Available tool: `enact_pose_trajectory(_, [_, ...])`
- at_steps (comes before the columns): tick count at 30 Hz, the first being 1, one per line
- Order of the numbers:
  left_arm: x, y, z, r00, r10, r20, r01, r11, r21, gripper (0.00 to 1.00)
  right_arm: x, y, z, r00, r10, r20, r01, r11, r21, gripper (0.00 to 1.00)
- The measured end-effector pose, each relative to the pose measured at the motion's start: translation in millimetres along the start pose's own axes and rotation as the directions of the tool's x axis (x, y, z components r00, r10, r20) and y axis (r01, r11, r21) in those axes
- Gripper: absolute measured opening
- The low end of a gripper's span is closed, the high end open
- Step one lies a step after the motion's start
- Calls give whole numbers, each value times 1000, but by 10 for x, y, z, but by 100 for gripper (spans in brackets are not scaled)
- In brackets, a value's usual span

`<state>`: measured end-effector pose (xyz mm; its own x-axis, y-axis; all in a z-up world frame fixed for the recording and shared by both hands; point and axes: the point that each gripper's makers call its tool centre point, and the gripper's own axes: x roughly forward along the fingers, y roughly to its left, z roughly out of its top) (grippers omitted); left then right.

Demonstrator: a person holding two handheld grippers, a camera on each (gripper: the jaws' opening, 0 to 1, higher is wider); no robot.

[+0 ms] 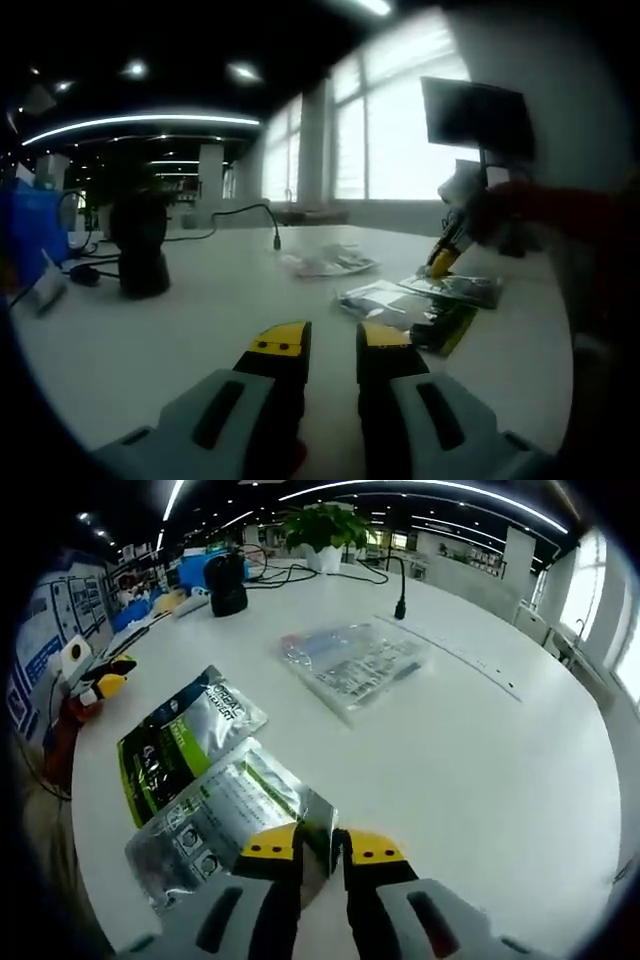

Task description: Clip sheet goods on table flip sheet goods clip sheet goods scan sheet goods put sheet goods back to table

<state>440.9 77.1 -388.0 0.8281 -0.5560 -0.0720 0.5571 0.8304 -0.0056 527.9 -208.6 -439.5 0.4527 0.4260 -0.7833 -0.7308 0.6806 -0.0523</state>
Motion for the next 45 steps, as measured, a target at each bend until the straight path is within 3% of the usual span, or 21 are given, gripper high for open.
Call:
enact_pose_trajectory(7, [13, -12, -10, 1000, 1, -8, 0, 1000, 9, 11, 10, 37, 16, 1000, -23, -17, 21, 995, -93, 0])
enact_pose_trajectory(13, [13, -10, -4, 1000, 3, -6, -3, 1000, 7, 11, 11, 49, 28, 998, -43, -41, 36, 987, -155, 0])
enact_pose_trajectory(45, [11, 0, -8, 1000, 8, -10, -8, 1000, 13, 11, -21, 39, 33, 998, -36, -46, 30, 992, -125, 0])
